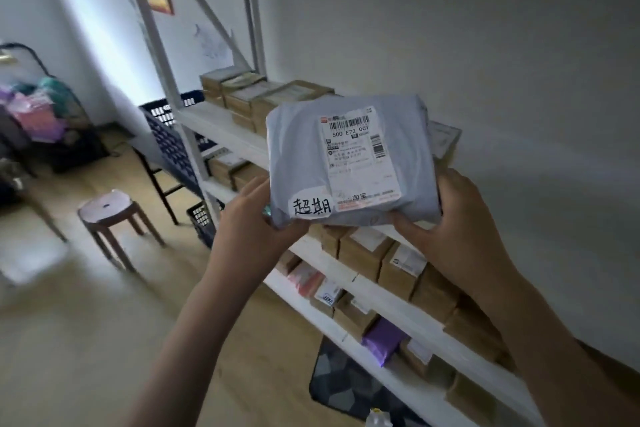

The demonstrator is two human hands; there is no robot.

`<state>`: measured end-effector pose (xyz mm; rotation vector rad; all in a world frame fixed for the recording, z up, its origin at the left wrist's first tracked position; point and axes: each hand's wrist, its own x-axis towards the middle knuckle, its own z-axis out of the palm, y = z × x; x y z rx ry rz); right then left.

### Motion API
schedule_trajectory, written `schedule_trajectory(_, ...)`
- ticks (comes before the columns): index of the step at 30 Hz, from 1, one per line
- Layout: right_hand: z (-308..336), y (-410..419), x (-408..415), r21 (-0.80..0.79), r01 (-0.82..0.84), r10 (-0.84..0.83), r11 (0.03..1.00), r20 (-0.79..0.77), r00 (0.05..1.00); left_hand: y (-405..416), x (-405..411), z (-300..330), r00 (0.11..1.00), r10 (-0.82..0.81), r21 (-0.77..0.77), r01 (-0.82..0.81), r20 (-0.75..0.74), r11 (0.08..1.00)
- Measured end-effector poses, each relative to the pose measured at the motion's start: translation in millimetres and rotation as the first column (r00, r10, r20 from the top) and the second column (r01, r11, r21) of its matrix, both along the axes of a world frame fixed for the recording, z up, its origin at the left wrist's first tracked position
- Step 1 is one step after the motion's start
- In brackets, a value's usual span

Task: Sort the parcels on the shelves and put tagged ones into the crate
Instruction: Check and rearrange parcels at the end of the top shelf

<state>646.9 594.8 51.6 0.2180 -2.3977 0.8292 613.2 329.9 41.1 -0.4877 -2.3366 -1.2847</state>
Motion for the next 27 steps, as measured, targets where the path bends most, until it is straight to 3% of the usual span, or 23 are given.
schedule_trajectory(6,-20,-122,-35,-0.074,-0.278,0.282,0.958,0.042,0.959,-119,29,-18,0.977,0.213,0.032,-0.213,-0.002,0.976)
schedule_trajectory(15,-46,-246,-91,-0.047,-0.457,0.460,0.888,0.125,0.879,-230,35,-40,0.907,0.407,0.041,-0.413,0.106,0.910)
schedule_trajectory(18,-50,-268,-116,-0.003,-0.454,0.451,0.891,0.116,0.885,-249,12,-42,0.901,0.425,0.021,-0.428,0.088,0.903)
schedule_trajectory(27,-84,-321,-264,-0.132,-0.448,0.466,0.884,0.207,0.860,-301,-141,-66,0.905,0.415,-0.009,-0.416,0.094,0.909)
